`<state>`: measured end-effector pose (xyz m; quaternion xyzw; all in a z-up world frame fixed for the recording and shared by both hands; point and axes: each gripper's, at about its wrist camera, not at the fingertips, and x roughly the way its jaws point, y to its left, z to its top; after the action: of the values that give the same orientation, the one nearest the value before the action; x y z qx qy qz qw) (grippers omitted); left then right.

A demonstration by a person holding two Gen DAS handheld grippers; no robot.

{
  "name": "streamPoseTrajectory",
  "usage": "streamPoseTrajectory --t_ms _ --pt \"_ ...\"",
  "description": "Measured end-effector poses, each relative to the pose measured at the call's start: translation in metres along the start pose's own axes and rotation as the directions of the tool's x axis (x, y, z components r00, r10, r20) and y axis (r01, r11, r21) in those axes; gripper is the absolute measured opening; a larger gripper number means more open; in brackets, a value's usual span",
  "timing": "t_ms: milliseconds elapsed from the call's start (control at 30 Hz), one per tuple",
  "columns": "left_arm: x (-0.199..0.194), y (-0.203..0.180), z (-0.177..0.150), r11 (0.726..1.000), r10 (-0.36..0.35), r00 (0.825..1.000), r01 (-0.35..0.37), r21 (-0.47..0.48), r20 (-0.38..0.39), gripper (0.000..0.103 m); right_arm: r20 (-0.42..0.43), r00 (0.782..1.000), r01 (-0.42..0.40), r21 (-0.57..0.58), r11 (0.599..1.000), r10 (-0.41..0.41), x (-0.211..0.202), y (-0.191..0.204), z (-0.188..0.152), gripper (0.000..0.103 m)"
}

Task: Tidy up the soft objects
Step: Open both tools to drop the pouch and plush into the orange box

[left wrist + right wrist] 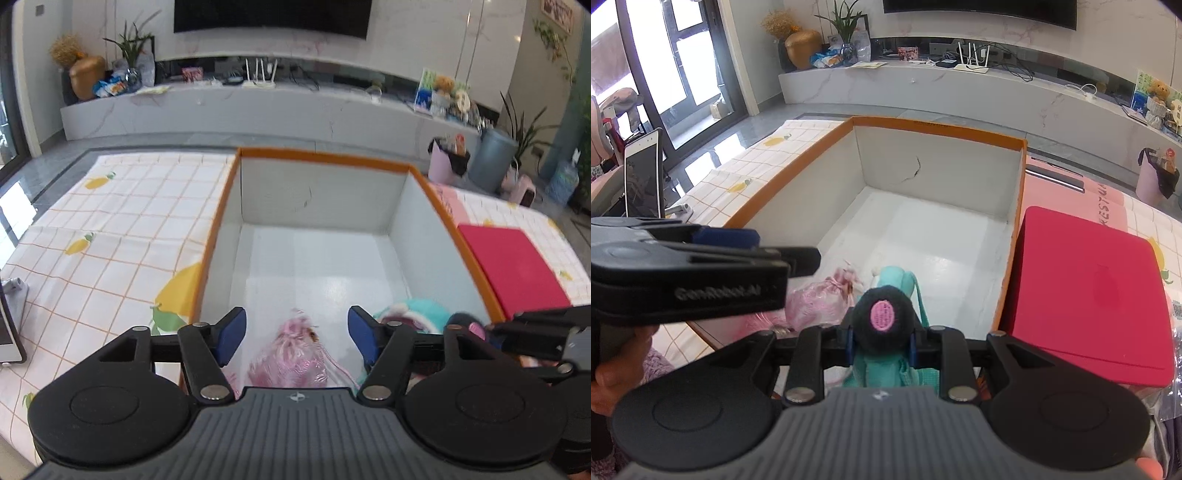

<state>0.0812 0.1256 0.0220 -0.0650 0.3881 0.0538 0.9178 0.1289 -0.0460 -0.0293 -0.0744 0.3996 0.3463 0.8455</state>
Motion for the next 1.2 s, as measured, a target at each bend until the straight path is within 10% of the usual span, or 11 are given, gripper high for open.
streamPoseTrajectory --t_ms 267,600,800,1200 --pt "-0.016 0.002 0.004 0.999 0.027 0.995 -0.023 -0.041 0.095 0.079 0.038 0.983 -0.183 0.067 0.981 0.181 -0.002 -0.001 -0.001 0.024" --pt "-0.013 0.009 0.006 0.996 0.052 0.995 -0.046 -0.072 0.089 0.078 0.043 0.996 -0.086 0.063 0.994 0.083 0.008 0.003 -0.003 0.038" --pt "-0.015 0.008 0.005 0.996 0.077 0.992 -0.072 -0.058 0.098 0.078 0.102 0.994 -0.05 0.036 0.998 0.046 -0.006 0.011 -0.001 0.075" --pt "-0.019 0.009 0.007 0.994 0.096 0.989 -0.089 -0.064 0.111 0.078 0.15 0.986 -0.069 -0.021 0.997 0.071 -0.023 0.021 0.001 0.1"
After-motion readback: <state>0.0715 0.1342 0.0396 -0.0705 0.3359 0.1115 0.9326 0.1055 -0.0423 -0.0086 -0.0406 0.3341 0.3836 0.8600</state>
